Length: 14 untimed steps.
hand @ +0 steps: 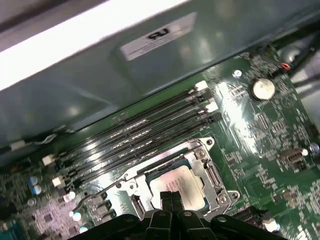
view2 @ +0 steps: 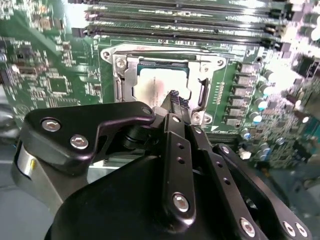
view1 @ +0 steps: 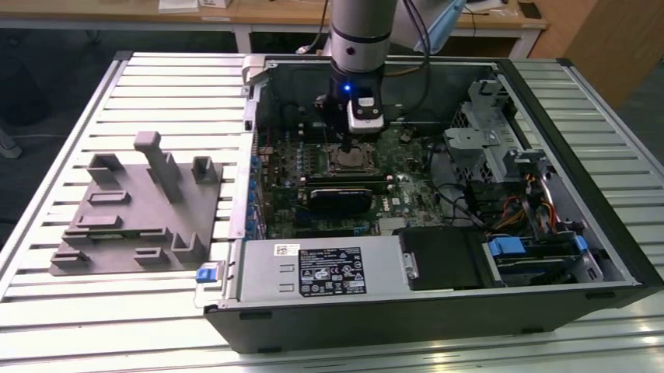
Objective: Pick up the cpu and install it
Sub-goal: 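Close the cpu cover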
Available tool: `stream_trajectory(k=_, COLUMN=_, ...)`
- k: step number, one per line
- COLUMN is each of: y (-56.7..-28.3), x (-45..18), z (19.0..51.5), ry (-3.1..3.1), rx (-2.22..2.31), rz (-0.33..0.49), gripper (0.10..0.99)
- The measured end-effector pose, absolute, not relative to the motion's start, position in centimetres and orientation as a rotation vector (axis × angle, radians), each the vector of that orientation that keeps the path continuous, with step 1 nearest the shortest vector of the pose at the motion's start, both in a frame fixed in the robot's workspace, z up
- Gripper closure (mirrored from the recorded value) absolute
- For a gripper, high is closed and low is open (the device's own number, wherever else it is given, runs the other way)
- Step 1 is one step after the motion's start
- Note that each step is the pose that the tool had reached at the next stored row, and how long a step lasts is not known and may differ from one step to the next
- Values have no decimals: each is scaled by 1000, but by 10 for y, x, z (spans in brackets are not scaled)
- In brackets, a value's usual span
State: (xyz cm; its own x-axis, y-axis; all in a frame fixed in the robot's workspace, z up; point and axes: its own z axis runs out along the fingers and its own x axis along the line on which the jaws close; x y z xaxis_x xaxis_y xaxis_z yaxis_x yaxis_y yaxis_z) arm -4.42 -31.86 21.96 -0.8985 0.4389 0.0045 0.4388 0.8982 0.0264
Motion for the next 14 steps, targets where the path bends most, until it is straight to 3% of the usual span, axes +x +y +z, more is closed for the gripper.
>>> stream_trajectory(k=14, y=-319, x=-44, z=219, ry=3127, rx=314, rz=42, gripper=980)
